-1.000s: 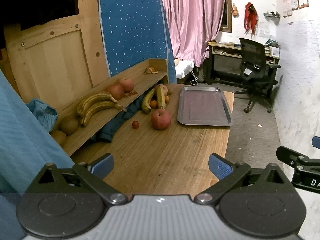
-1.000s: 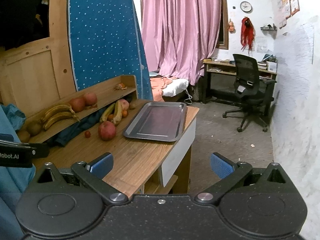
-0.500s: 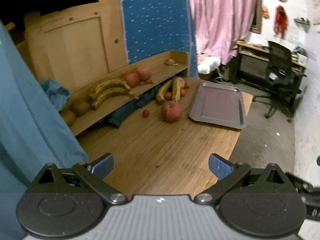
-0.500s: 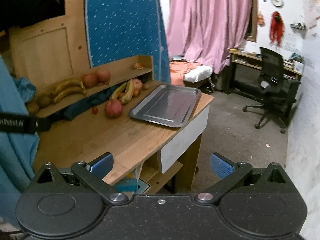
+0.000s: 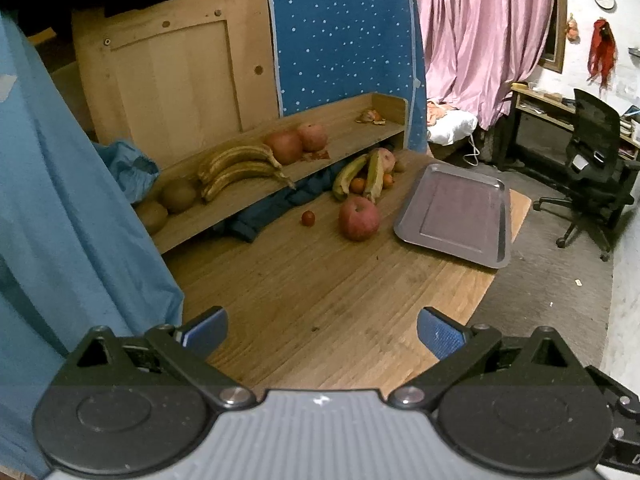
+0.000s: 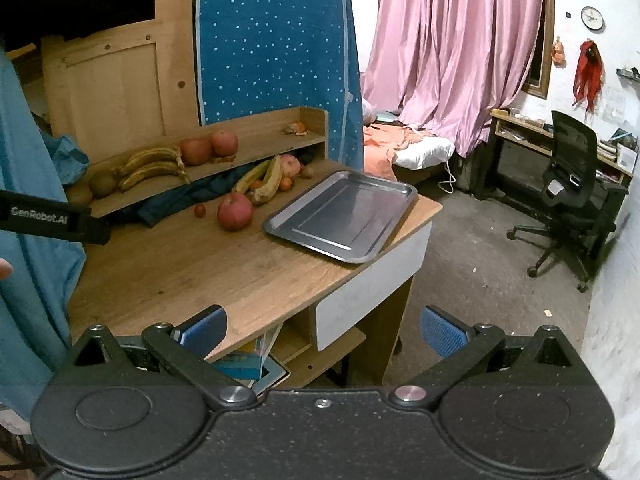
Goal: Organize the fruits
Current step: 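Move right tool toward the big red apple while left tool approaches a small red tomato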
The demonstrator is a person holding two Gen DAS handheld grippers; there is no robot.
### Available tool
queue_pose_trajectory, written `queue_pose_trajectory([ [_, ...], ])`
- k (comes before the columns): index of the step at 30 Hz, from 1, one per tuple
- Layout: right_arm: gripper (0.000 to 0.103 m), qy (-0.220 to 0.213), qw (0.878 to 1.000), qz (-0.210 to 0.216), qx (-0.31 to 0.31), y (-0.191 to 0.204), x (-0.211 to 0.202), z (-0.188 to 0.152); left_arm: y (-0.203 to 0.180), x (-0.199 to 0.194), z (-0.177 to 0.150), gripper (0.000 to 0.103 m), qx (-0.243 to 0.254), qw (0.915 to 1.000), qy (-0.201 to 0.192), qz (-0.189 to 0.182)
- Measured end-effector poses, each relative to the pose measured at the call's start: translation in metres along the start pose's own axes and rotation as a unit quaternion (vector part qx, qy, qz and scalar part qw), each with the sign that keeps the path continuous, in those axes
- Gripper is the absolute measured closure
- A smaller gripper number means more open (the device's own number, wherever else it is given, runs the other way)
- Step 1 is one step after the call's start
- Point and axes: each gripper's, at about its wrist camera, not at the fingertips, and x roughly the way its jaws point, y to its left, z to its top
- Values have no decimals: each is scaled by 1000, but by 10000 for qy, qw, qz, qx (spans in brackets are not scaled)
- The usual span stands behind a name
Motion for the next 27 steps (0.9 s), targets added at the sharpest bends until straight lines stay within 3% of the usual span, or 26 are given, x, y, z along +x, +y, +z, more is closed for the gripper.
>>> queue_pose_trajectory([
  [11, 1, -102, 9971, 197, -724, -5, 55, 39, -6, 66, 27, 0, -269, 9992, 273, 107],
  [22, 1, -60, 9865, 965, -1325, 8, 146, 102, 16, 171, 65, 0, -854, 9932, 754, 248],
  [27, 1, 322, 9803, 1321, -1429, 24, 178, 118, 32, 196, 74, 0, -939, 9902, 952, 406],
])
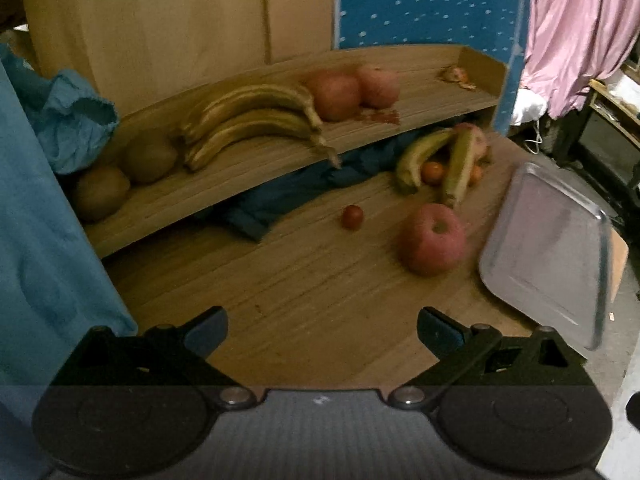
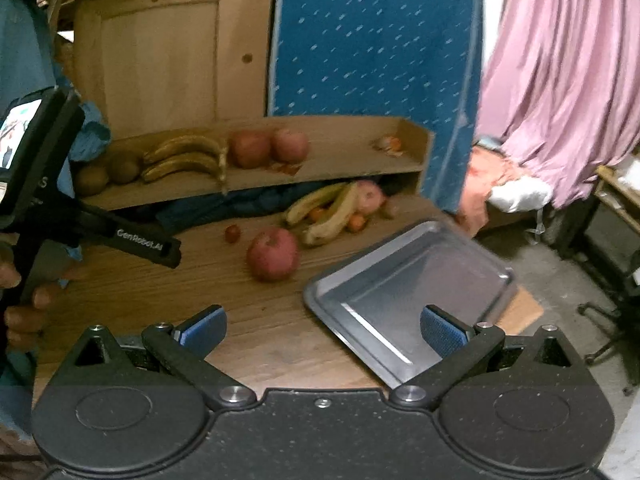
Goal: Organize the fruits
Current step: 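Move right tool toward the big red apple while left tool approaches a small red tomato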
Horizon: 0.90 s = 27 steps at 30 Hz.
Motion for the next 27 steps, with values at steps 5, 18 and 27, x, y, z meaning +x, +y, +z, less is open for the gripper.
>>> queue_pose_trajectory([
  [5, 1, 229, 9993, 215, -202, 8, 28, 9, 15, 18, 10, 0, -136, 9998, 144, 22],
  [18, 1, 556, 9920, 818, -780, 11, 109, 29, 16, 64, 50, 0, -89, 9993, 353, -103],
  [27, 1, 799, 9857, 1084, -1015, 9, 172, 34, 1, 108, 69, 0, 56, 9978, 652, 39],
])
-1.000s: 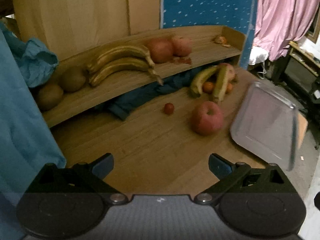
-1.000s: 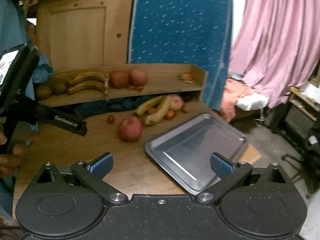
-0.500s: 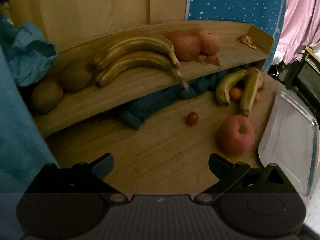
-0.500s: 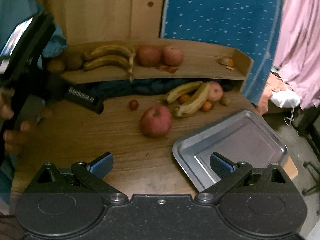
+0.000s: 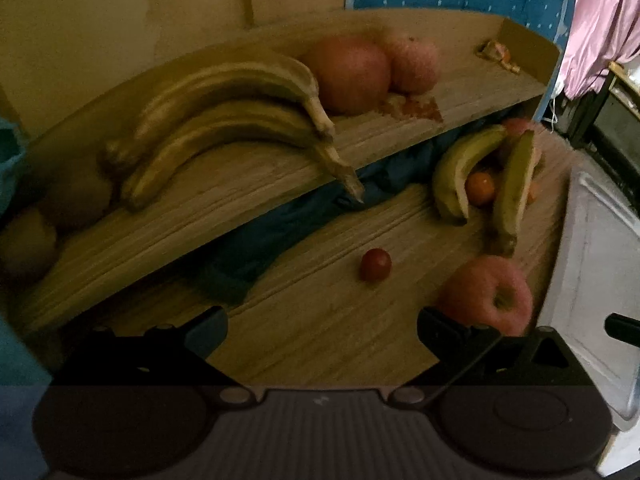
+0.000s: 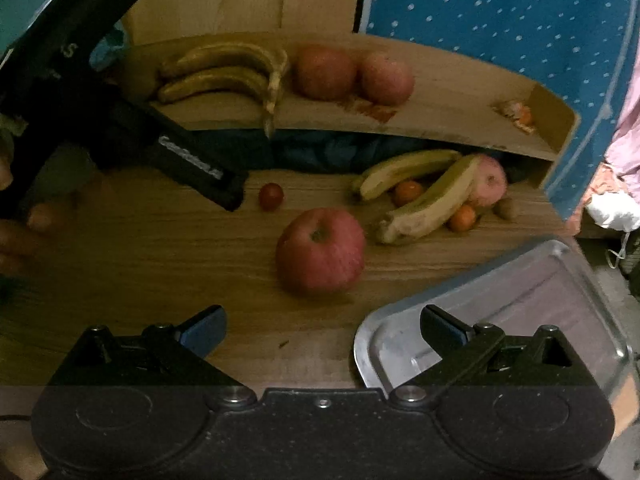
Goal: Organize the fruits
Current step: 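Move right tool toward the big red apple while left tool approaches a small red tomato, then close right tool on the red apple while left tool closes on the small tomato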
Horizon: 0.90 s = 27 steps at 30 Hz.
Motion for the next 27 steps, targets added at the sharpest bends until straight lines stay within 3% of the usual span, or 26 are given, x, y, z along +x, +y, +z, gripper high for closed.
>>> queue_pose_trajectory([
  [11, 3, -55, 9996, 262, -86, -11, 47, 14, -12, 41, 19, 6, -40, 9999, 157, 34],
  [18, 13, -61, 9991, 424, -25, -15, 63, 19, -14, 48, 21, 23, -85, 9998, 64, -191],
  [20, 15, -39, 9993, 377, -22, -15, 67, 20, -17, 49, 20, 26, -35, 9996, 58, -263],
  [25, 21, -57, 9995, 307, -105, -14, 73, 21, -22, 58, 20, 44, -9, 9994, 118, -333],
  [27, 24, -55, 9994, 327, -112, -14, 73, 21, -23, 58, 20, 46, -20, 9993, 127, -347],
])
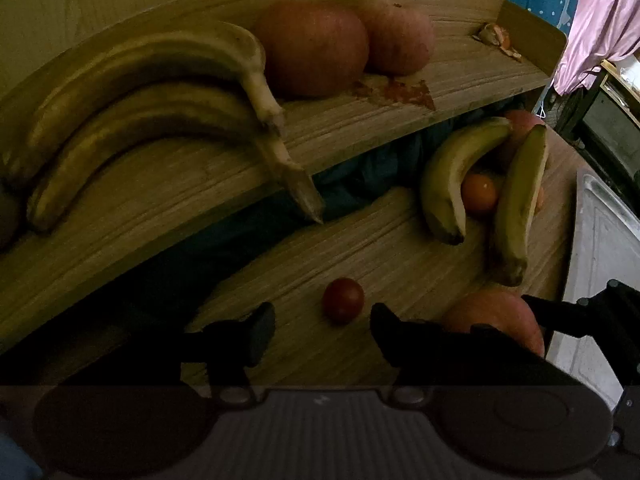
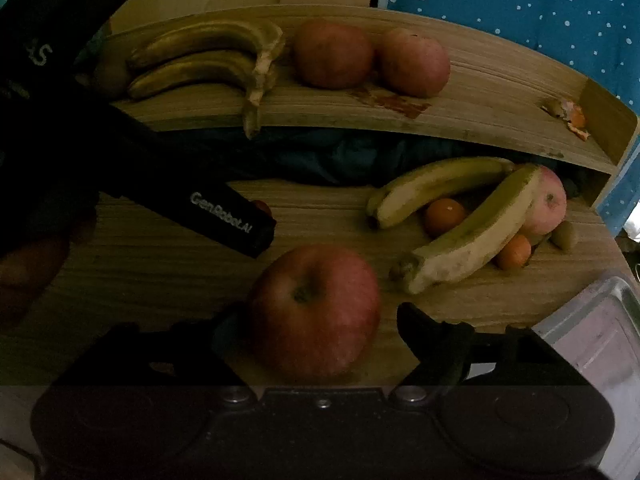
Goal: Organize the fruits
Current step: 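Close right tool on the red apple while left tool closes on the small tomato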
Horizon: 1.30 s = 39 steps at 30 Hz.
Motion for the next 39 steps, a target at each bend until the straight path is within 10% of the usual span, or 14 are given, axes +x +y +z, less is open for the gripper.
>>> queue_pose_trajectory([
  [8, 26, 51, 9999, 76, 82, -1, 8, 0, 3, 0, -3, 50, 123, 9998, -113, -118],
  [16, 32, -7, 9998, 64, 183, 1, 10, 0, 4, -2, -1, 76, 188, 9996, -150, -118],
  [39, 32, -168, 9992, -33, 351, 14, -47, -22, -2, -44, -29, 78, 74, 9994, -224, -251],
])
